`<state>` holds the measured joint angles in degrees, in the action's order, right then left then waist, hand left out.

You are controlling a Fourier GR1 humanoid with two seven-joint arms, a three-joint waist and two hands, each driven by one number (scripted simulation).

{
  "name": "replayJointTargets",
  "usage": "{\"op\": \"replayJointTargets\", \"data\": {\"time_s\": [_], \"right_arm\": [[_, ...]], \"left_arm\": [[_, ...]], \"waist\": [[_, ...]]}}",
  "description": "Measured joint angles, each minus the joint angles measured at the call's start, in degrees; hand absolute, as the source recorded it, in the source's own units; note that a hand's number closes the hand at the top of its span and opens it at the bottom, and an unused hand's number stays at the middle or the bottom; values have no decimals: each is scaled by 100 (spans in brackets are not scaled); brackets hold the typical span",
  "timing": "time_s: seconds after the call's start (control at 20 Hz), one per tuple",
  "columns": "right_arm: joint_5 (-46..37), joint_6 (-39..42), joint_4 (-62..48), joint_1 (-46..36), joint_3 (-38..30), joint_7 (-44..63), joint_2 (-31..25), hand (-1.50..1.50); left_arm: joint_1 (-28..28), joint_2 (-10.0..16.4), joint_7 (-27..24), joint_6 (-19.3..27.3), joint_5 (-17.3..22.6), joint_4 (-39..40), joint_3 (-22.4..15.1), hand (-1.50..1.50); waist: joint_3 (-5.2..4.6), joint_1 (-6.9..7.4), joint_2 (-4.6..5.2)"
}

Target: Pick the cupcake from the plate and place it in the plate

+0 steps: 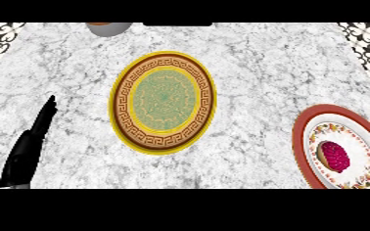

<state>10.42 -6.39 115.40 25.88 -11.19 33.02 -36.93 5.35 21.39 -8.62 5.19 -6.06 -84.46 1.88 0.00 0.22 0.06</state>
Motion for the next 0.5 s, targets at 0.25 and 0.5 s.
{"op": "replayJointTargets", "data": {"time_s": [0.25, 0.5], "right_arm": [[-273, 469, -703, -464, 139, -166, 210, -150], [-445, 931, -1147, -767, 163, -357, 459, -150]], "left_arm": [[59, -79, 30, -84, -50, -94, 94, 0], [-41, -130, 144, -236, -104, -87, 194, 0]], "waist": [[1, -4, -4], [0, -19, -6]]}}
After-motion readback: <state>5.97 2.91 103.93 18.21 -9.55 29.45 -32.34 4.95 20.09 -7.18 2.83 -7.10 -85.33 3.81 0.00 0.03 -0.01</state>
